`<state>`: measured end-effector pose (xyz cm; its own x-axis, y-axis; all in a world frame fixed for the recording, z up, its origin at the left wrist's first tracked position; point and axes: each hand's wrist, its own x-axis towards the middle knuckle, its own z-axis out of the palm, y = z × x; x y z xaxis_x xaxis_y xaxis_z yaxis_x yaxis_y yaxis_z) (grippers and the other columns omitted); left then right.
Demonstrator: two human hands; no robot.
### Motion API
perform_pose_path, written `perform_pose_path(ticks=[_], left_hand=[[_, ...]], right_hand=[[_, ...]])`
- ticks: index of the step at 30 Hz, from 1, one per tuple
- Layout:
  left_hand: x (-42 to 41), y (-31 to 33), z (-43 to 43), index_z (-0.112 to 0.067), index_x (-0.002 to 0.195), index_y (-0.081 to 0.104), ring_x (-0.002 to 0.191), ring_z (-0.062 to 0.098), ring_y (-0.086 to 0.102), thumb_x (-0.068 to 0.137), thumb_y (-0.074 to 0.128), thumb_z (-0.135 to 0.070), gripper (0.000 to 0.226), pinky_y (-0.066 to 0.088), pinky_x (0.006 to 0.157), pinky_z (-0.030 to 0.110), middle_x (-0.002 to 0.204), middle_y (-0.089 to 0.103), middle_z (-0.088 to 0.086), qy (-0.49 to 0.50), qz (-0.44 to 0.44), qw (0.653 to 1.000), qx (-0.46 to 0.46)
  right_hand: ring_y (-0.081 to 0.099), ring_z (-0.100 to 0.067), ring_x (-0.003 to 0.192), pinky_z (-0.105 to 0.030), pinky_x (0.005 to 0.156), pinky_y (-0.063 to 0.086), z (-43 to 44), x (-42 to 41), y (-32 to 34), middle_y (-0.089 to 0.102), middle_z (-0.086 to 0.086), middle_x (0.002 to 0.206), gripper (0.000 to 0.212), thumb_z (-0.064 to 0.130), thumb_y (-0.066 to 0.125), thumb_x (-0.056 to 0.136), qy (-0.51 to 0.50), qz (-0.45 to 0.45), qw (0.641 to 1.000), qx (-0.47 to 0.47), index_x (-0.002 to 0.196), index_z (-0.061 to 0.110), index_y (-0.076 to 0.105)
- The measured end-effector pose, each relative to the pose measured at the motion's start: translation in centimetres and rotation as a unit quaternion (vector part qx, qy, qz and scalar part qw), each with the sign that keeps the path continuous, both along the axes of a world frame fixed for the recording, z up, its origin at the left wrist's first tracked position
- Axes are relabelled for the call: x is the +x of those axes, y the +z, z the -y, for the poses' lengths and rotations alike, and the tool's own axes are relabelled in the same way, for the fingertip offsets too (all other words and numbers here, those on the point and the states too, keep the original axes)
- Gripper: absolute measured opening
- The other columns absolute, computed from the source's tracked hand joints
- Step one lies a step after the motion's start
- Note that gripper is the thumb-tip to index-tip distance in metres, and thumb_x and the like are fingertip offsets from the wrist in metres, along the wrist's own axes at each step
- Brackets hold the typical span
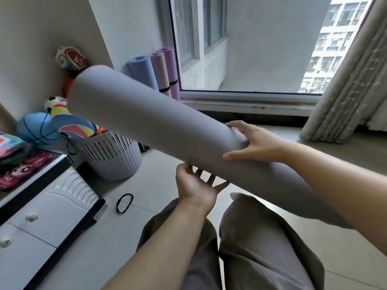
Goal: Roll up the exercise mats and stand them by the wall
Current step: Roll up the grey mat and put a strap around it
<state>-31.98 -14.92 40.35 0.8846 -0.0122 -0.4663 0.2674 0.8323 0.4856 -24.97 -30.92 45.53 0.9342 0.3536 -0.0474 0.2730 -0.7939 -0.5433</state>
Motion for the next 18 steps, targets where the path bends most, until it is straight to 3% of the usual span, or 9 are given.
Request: perform_pose_path(ticks=[3, 5, 7, 10, 13, 15, 18], left_hand=[[3.6, 2.8, -0.7, -0.030, 0.103, 0.065, 0.116, 0.032, 0.053, 0.091, 0.033, -0.040, 0.035, 0.046, 0.088, 0.062, 0.125, 0.058, 0.001, -0.011, 0.083, 0.993, 0.082], [5.6, 4.6, -1.1, -0.035, 0.107, 0.064, 0.117, 0.028, 0.053, 0.094, 0.033, -0.055, 0.039, 0.047, 0.088, 0.060, 0.128, 0.056, -0.003, -0.029, 0.115, 0.980, 0.160], [6.8, 5.5, -1.5, -0.039, 0.124, 0.055, 0.122, 0.026, 0.050, 0.092, 0.025, -0.069, 0.053, 0.046, 0.090, 0.059, 0.134, 0.051, -0.005, -0.043, 0.128, 0.965, 0.223], [7.9, 5.3, -1.9, -0.037, 0.144, 0.036, 0.132, 0.027, 0.042, 0.089, 0.018, -0.074, 0.069, 0.044, 0.096, 0.058, 0.147, 0.038, -0.009, -0.055, 0.125, 0.945, 0.299], [8.7, 3.9, -2.3, -0.033, 0.149, 0.027, 0.136, 0.029, 0.037, 0.079, 0.020, -0.082, 0.086, 0.046, 0.095, 0.057, 0.152, 0.033, -0.009, -0.084, 0.096, 0.928, 0.349], [9.1, 2.6, -2.8, -0.029, 0.150, 0.023, 0.136, 0.032, 0.038, 0.065, 0.025, -0.087, 0.103, 0.044, 0.098, 0.060, 0.153, 0.033, -0.006, -0.105, 0.061, 0.924, 0.363], [9.2, 0.4, -3.6, -0.034, 0.150, 0.020, 0.135, 0.038, 0.038, 0.076, 0.023, -0.085, 0.090, 0.043, 0.098, 0.061, 0.153, 0.032, -0.001, -0.116, 0.037, 0.921, 0.370]], right_hand=[[0.048, -0.012, 0.118, -0.031, 0.097, 0.037, 1.2, 1.6, 3.7, 0.050, 0.009, 0.130, 0.072, 0.064, 0.068, 0.074, -0.029, -0.008, 0.996, 0.086, 0.136, 0.035, 0.045], [0.053, -0.021, 0.118, -0.045, 0.104, 0.041, 1.5, 2.8, 5.2, 0.058, 0.006, 0.128, 0.067, 0.076, 0.056, 0.073, -0.050, -0.013, 0.990, 0.131, 0.125, 0.033, 0.058], [0.056, -0.027, 0.113, -0.051, 0.102, 0.040, 1.2, 3.5, 5.7, 0.063, 0.002, 0.121, 0.075, 0.085, 0.045, 0.072, -0.076, -0.060, 0.979, 0.179, 0.117, 0.028, 0.065], [0.056, -0.020, 0.098, -0.043, 0.093, 0.039, 0.6, 4.3, 4.2, 0.065, 0.003, 0.113, 0.095, 0.094, 0.033, 0.062, -0.107, -0.151, 0.948, 0.258, 0.111, 0.021, 0.068], [0.056, -0.016, 0.108, -0.046, 0.095, 0.037, 0.3, 4.6, 1.1, 0.065, 0.008, 0.116, 0.088, 0.087, 0.026, 0.069, -0.117, -0.223, 0.910, 0.330, 0.114, 0.024, 0.068], [0.056, -0.021, 0.111, -0.048, 0.096, 0.041, -0.1, 4.7, -1.3, 0.063, 0.002, 0.121, 0.077, 0.079, 0.026, 0.082, -0.124, -0.256, 0.877, 0.388, 0.122, 0.024, 0.063], [0.057, -0.031, 0.114, -0.056, 0.096, 0.046, -1.0, 4.4, -4.1, 0.060, -0.007, 0.125, 0.057, 0.066, 0.033, 0.091, -0.142, -0.278, 0.841, 0.441, 0.131, 0.029, 0.051]])
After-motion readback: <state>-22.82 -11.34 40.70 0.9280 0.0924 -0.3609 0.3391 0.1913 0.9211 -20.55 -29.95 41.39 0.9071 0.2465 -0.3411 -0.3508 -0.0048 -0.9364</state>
